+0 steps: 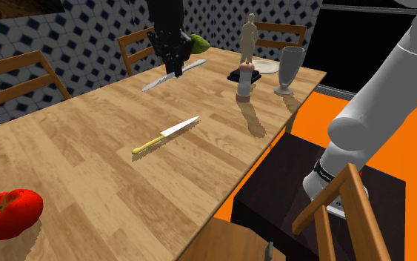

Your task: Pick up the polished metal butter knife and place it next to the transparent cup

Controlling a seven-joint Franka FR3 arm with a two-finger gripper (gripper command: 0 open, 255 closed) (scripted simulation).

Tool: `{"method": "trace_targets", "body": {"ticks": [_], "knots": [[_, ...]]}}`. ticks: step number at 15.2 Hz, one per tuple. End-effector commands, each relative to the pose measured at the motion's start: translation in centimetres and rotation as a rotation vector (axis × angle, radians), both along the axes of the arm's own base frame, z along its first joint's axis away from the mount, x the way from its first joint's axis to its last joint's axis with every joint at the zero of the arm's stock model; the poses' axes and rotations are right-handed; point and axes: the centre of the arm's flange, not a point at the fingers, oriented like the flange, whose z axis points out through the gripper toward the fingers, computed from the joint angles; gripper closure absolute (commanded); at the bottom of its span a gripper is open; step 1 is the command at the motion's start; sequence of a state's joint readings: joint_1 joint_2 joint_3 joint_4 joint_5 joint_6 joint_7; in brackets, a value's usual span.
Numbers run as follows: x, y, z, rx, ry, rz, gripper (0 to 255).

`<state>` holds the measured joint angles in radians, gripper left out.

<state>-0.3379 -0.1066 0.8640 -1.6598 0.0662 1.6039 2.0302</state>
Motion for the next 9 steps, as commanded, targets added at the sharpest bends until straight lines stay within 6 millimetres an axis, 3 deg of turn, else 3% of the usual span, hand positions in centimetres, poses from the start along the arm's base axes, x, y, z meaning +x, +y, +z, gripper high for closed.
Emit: {"method": "trace_targets", "body": {"ticks": [1, 9], "knots": [[-0.7, -2.3, 0.4, 0.002, 0.0, 0.002, 255], [-3.6, -12.5, 0.4, 0.002, 0.0, 0.002, 255]]}}
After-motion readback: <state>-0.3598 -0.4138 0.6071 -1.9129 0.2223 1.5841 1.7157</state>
